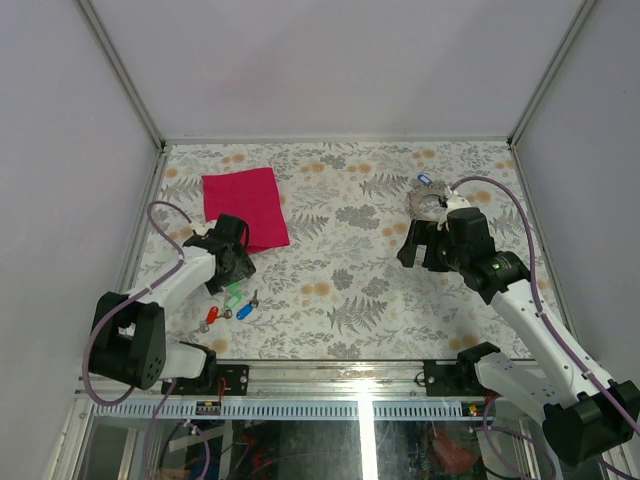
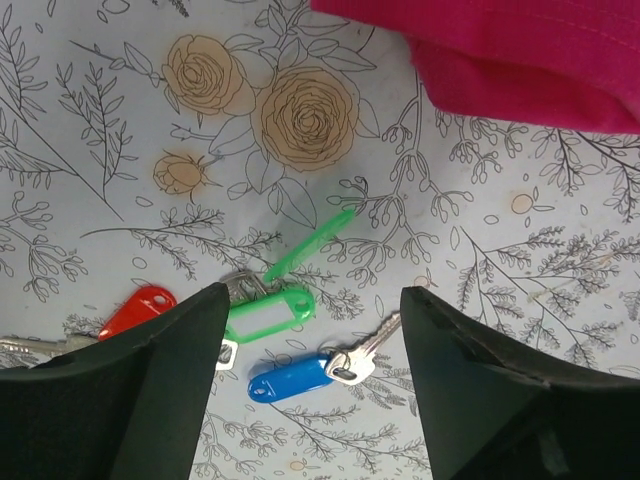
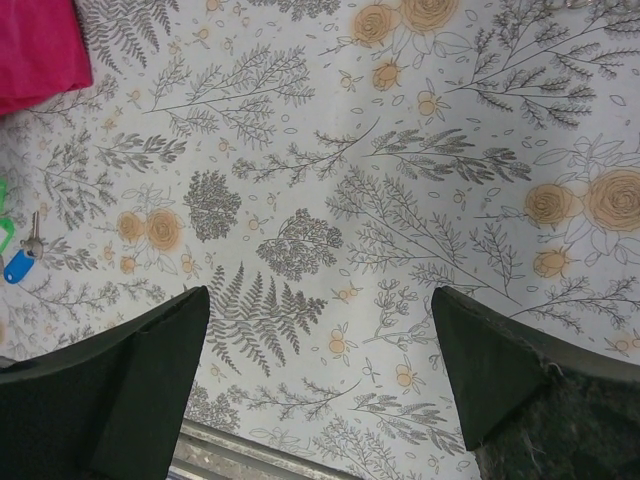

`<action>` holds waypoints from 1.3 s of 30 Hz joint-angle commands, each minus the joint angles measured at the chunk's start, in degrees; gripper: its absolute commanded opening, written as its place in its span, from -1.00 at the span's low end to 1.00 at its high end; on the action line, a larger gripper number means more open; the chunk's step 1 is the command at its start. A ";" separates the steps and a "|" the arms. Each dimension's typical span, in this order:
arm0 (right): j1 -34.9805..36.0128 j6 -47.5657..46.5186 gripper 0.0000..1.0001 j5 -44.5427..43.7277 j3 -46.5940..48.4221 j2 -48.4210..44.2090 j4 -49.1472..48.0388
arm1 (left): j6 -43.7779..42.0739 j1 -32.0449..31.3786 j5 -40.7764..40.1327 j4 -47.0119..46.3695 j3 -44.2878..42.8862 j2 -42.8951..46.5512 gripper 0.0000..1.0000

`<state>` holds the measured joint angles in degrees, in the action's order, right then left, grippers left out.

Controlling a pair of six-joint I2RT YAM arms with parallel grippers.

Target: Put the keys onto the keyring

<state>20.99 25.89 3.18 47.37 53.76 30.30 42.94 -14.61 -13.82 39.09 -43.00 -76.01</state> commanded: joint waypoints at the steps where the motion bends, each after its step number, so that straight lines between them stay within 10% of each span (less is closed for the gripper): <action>1: 0.44 -0.69 0.99 2.35 1.41 0.65 -2.55 | -2.16 0.35 -2.57 -3.76 -0.01 -1.66 0.38; 17: 0.41 -0.75 0.99 5.51 1.84 0.80 -2.37 | -4.09 1.07 -3.45 -7.03 -0.58 -6.89 0.13; 25: 0.37 -0.67 0.99 6.09 1.81 0.24 -2.32 | -4.22 1.16 -2.58 -8.51 0.04 -8.33 -0.23; 33: 0.38 -0.58 0.99 6.49 2.08 -0.27 -1.84 | -3.79 1.08 -1.38 -8.23 0.33 -6.64 -1.00; 39: 0.43 -0.20 0.99 6.50 2.08 -1.29 -1.41 | -1.90 -2.48 1.41 -8.83 0.36 -2.80 -1.00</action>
<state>20.99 25.91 8.67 47.37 54.26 29.67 39.18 -14.33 -14.22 32.60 -42.65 -82.08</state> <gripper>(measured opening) 0.993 0.020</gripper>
